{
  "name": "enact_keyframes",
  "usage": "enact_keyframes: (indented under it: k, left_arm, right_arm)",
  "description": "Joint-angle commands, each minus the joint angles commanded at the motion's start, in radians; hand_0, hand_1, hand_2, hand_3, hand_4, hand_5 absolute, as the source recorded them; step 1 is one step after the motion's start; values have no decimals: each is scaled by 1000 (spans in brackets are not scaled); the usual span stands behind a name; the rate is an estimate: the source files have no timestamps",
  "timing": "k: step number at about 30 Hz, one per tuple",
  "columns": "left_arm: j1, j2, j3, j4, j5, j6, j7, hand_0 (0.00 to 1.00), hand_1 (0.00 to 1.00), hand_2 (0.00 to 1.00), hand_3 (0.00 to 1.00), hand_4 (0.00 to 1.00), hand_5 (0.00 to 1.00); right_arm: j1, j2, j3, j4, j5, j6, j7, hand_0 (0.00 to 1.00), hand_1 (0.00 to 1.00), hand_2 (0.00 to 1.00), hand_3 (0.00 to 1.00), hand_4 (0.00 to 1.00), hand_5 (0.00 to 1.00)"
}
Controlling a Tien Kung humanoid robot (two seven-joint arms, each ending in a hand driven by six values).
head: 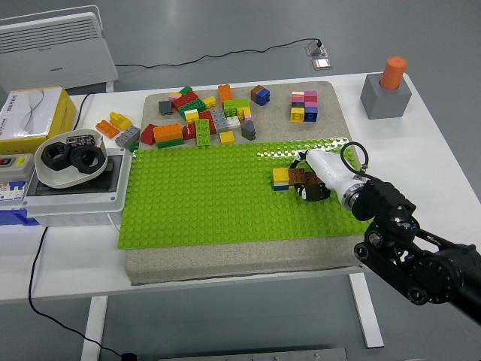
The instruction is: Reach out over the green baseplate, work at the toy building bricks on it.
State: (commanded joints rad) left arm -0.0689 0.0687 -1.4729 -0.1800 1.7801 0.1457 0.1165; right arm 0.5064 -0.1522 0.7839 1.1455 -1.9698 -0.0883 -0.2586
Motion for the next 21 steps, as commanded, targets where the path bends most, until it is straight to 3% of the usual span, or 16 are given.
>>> enact_keyframes:
  k: [21]
  left_arm:
    - [1, -1, 2, 0, -1, 3, 2, 680, 483, 384, 524, 430, 43]
  right_arm:
    - [2, -1, 0, -1, 1, 4, -1, 836, 815, 827, 655, 668, 85]
